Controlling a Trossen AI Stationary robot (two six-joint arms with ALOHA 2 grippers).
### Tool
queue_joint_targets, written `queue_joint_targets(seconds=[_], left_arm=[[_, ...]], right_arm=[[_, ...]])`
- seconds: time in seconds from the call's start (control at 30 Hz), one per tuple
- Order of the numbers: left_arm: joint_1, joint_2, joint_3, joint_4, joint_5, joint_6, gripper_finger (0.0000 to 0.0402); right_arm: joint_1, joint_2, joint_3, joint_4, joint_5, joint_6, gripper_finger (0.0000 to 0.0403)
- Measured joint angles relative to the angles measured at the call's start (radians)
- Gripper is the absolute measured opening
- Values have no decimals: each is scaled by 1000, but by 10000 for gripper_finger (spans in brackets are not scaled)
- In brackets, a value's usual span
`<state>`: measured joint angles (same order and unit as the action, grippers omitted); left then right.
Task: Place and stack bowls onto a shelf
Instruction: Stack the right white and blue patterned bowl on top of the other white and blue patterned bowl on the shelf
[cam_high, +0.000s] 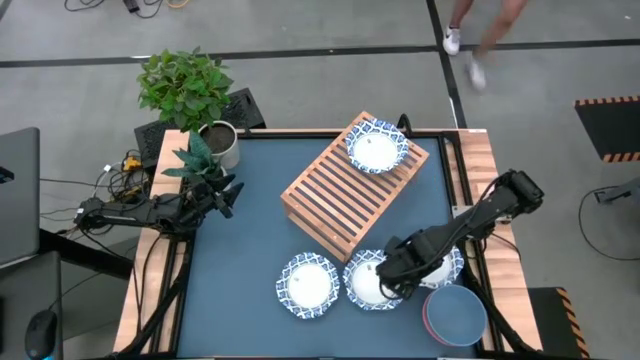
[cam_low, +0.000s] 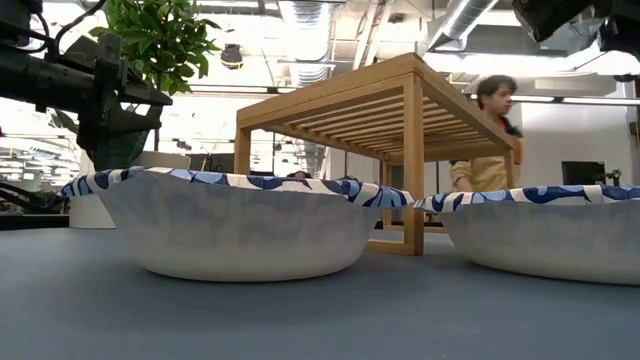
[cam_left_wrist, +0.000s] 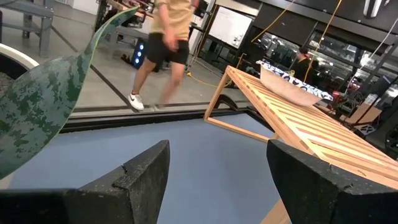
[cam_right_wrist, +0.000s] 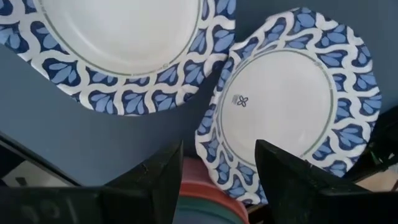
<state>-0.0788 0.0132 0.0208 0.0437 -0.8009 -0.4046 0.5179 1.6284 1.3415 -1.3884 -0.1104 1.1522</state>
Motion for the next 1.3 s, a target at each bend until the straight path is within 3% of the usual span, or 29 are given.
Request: queue_joint_targets(seconds=[0.4, 1.3], left_arm=[[0, 0, 0, 0, 0, 0, 253], [0, 0, 0, 0, 0, 0, 253]], right_arm=[[1, 8, -91, 31, -72, 2, 225], [19, 8, -278, 232, -120, -1, 212]])
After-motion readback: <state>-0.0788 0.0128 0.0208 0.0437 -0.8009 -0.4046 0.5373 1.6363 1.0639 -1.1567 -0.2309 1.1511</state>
